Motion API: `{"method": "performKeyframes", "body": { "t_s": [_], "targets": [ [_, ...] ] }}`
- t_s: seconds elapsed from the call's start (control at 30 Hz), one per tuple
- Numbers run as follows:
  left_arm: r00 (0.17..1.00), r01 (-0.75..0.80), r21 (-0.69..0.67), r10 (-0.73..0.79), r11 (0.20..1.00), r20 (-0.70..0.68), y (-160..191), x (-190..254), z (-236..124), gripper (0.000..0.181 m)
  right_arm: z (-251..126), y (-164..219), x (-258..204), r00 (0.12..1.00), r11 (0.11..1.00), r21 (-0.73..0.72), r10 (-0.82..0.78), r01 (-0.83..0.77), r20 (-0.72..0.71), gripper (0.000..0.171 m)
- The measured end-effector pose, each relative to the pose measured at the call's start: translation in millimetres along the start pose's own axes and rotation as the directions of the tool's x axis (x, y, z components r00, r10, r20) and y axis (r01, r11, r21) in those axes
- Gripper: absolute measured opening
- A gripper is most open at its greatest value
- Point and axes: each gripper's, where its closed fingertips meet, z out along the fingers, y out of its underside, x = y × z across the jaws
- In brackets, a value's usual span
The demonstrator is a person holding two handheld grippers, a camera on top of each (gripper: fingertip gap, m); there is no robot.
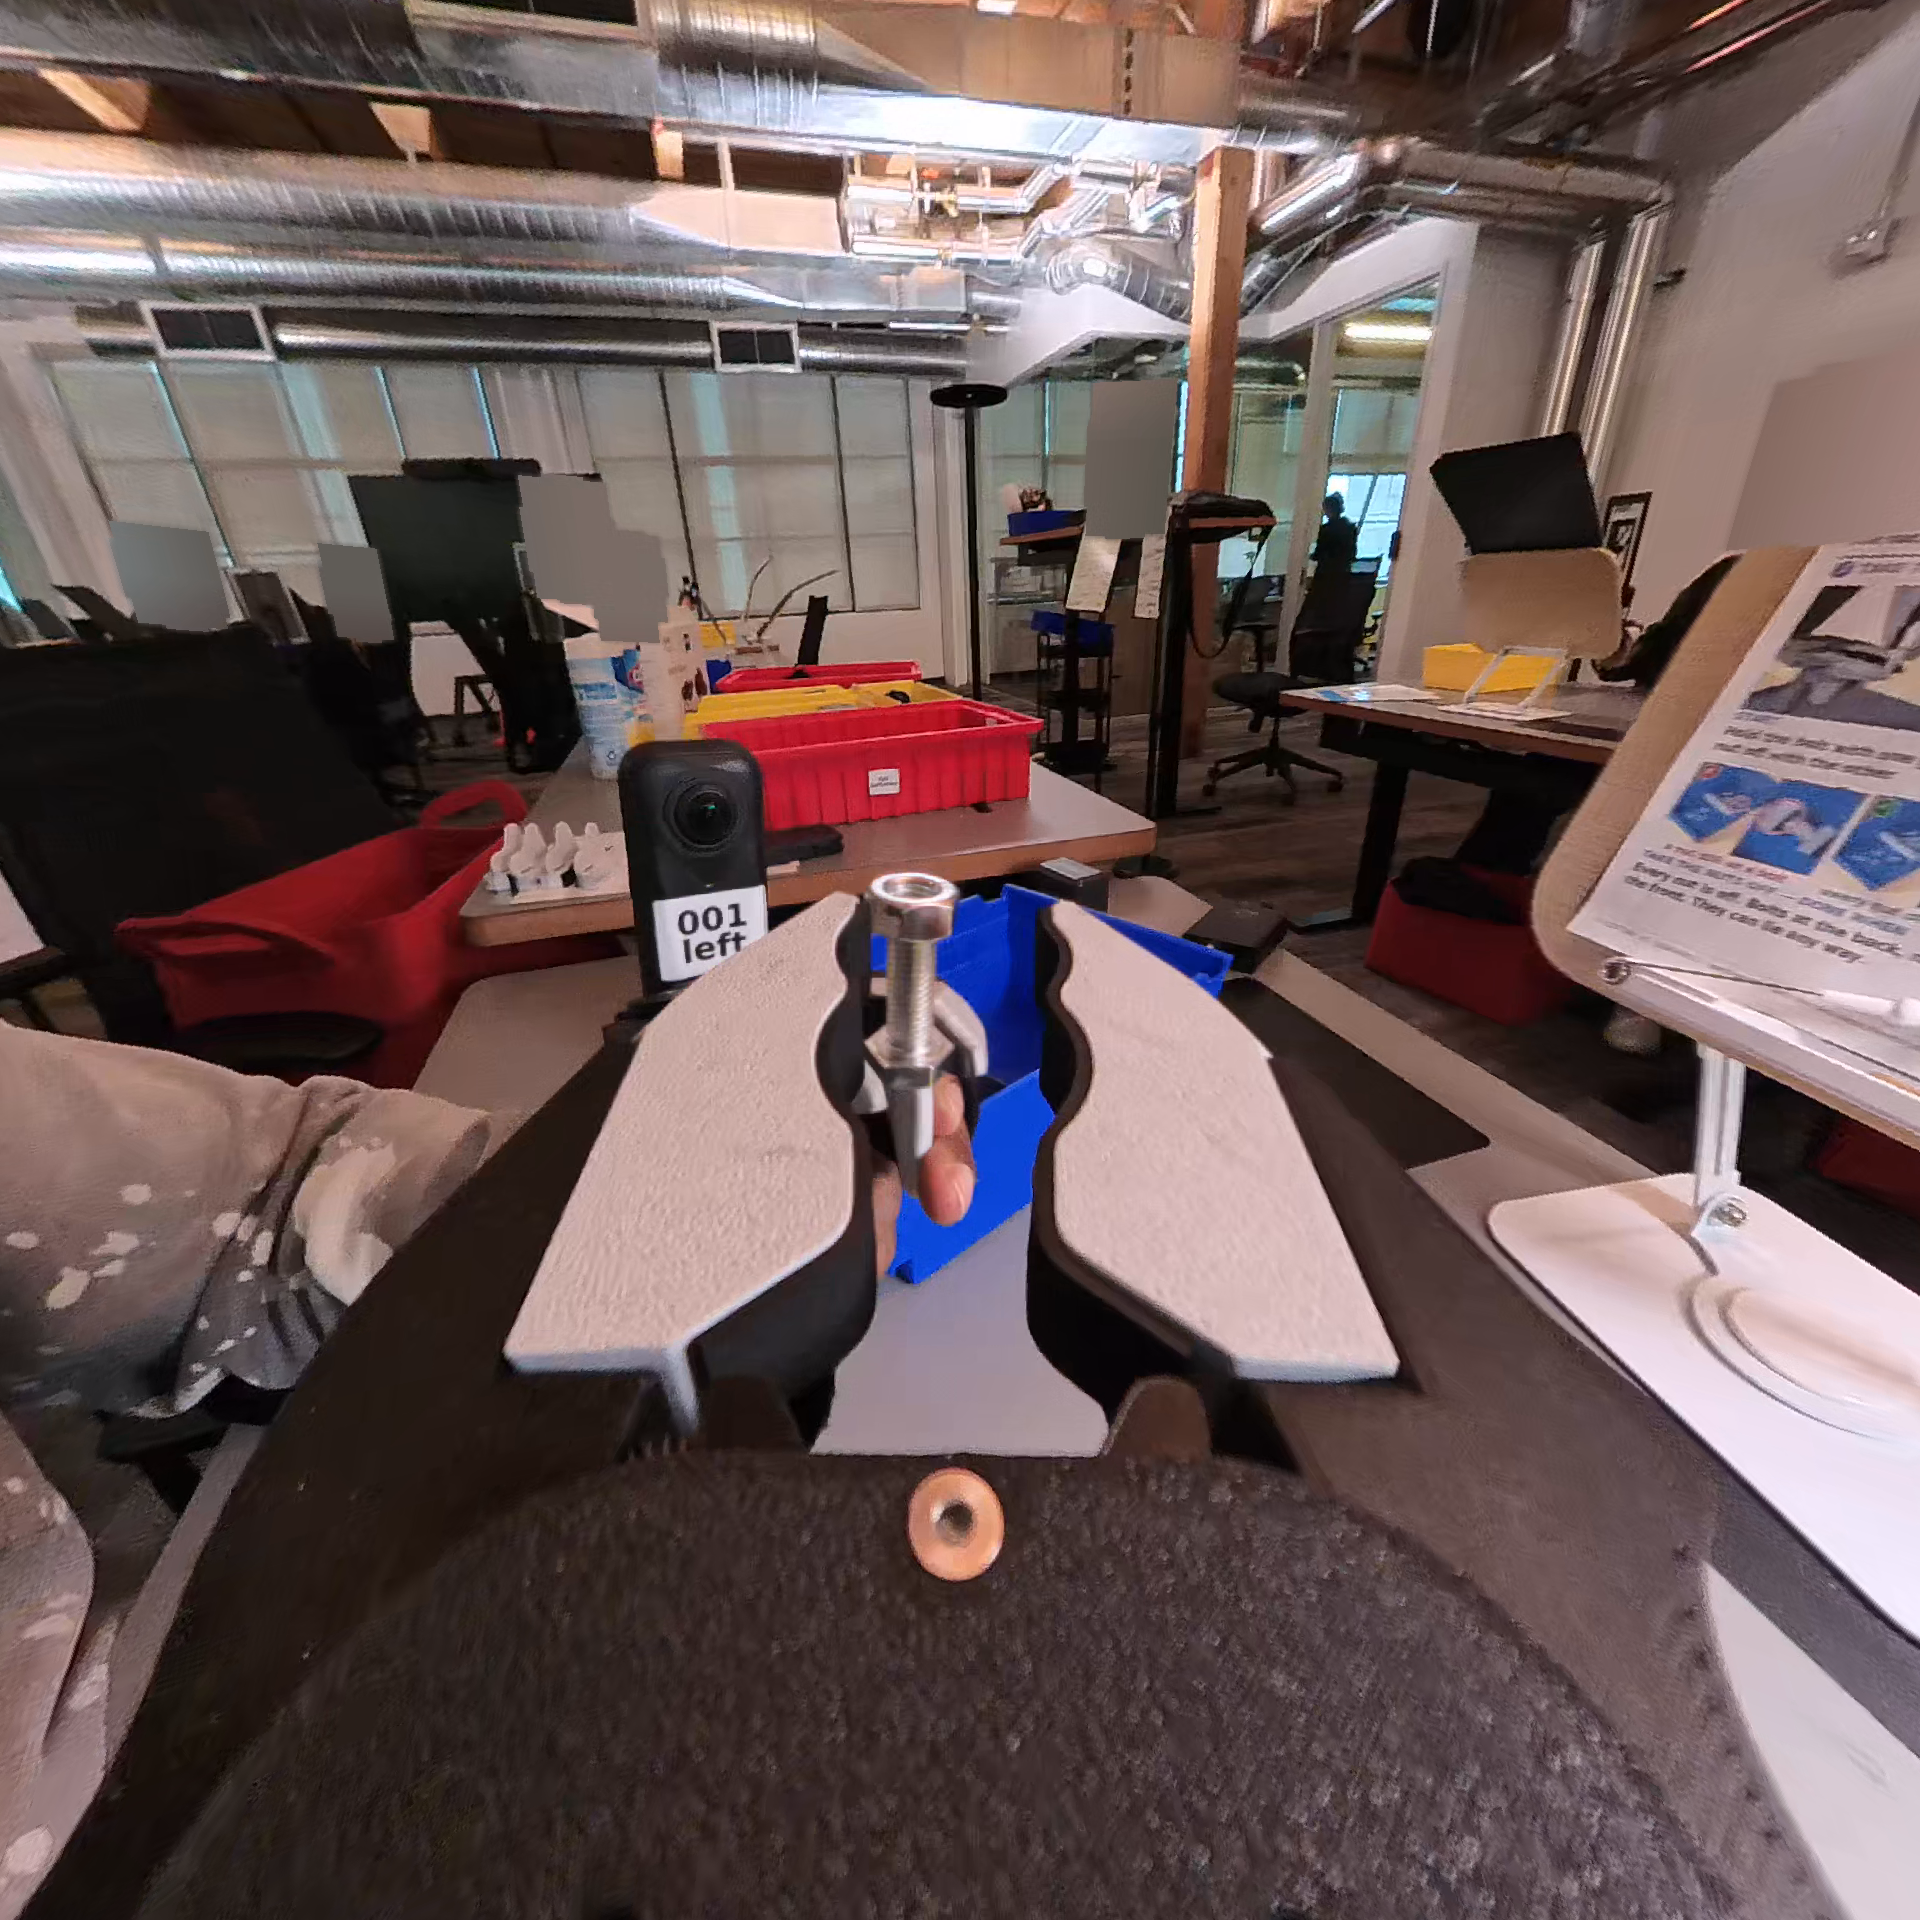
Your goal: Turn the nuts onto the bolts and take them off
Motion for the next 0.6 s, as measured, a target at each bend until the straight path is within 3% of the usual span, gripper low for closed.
{"method": "performKeyframes", "body": {
  "t_s": [0.13, 0.23, 0.6],
  "targets": [
    [1.0, -0.001, 0.005, 0.001, 1.0, -0.003, -1.9, 1.3, -0.3, 0.018, 1.8, 2.1, -0.1, 1.0, 1.0, 0.004, 0.017, -0.017, 0.012, 0.03],
    [1.0, -0.008, 0.016, 0.008, 1.0, -0.004, -6.6, 0.4, -2.3, 0.018, -7.7, -3.2, 16.6, 0.998, 1.0, 0.028, 0.005, -0.003, -0.064, 0.017],
    [1.0, -0.005, 0.007, 0.005, 1.0, -0.005, -1.4, 1.3, -0.4, 0.018, 0.6, 1.4, 1.4, 1.0, 1.0, -0.006, -0.006, 0.006, -0.006, 0.031]
  ]
}}
